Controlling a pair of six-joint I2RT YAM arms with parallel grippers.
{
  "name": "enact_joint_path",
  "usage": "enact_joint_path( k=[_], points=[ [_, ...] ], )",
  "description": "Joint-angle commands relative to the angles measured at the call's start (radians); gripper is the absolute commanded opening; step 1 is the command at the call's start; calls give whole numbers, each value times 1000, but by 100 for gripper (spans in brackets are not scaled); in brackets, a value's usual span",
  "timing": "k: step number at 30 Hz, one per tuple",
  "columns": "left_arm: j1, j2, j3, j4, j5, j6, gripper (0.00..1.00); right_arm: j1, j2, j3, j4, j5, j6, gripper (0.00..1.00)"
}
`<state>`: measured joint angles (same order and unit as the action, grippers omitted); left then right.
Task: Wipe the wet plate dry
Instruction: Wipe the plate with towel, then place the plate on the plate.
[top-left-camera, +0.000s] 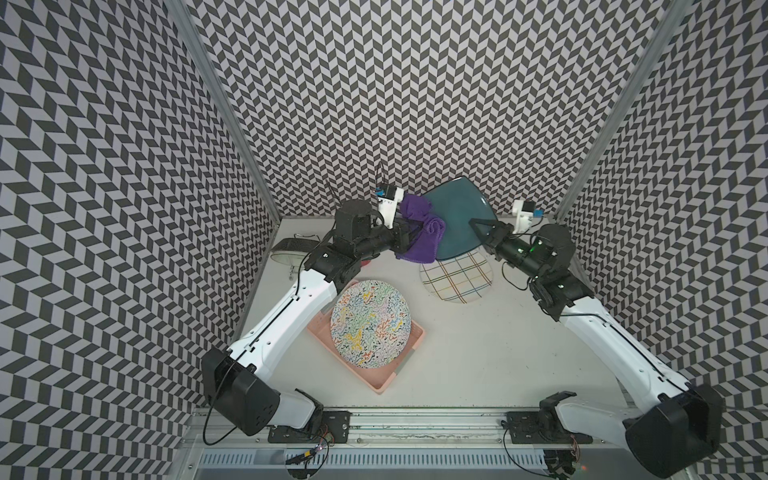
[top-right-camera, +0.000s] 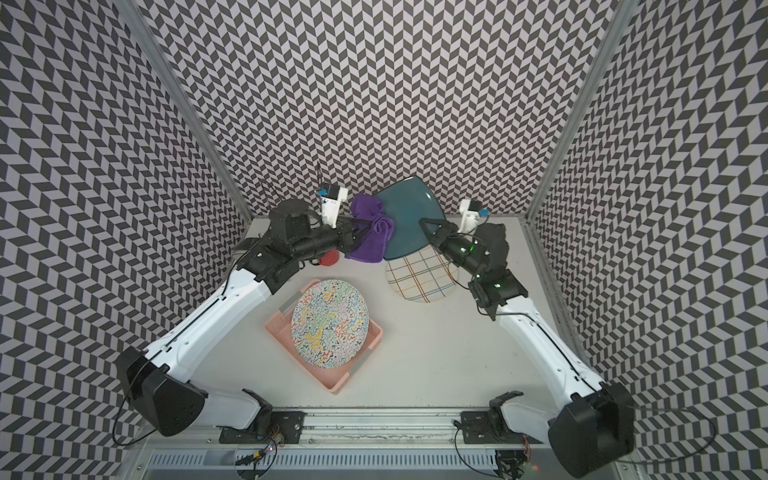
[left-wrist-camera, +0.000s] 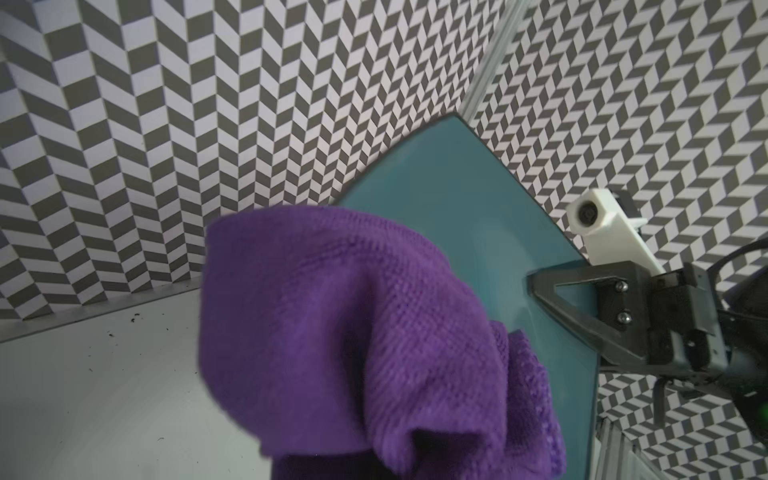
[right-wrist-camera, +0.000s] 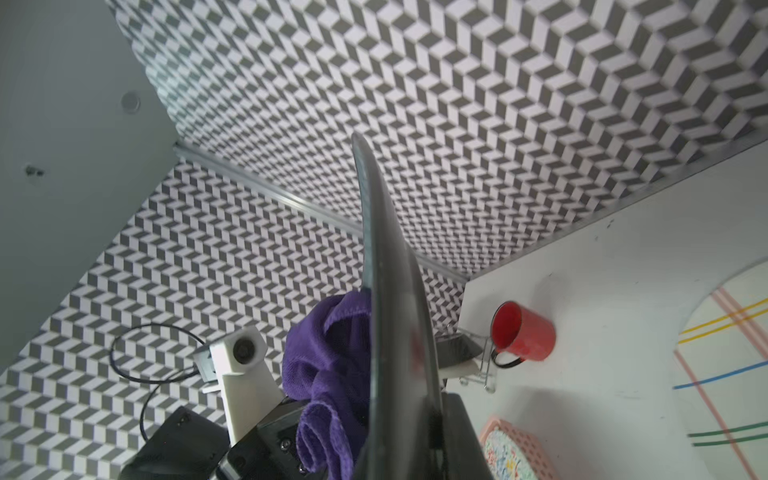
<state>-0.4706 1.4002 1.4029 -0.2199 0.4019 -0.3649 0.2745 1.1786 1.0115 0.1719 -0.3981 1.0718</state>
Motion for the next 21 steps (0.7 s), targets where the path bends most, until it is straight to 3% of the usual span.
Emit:
enact_joint_path(
  k=[1,7,21],
  points=[
    [51,-87,-35,23,32,-126,0,-96,-120,-35,227,-18,74,0],
    [53,-193,-115,15,-24,-137,0,-228,-101,-171,195,-11,33,0],
    [53,-255,-177,19,-2,-132,0,-211,259,-225,268,-124,-104,0]
  ],
)
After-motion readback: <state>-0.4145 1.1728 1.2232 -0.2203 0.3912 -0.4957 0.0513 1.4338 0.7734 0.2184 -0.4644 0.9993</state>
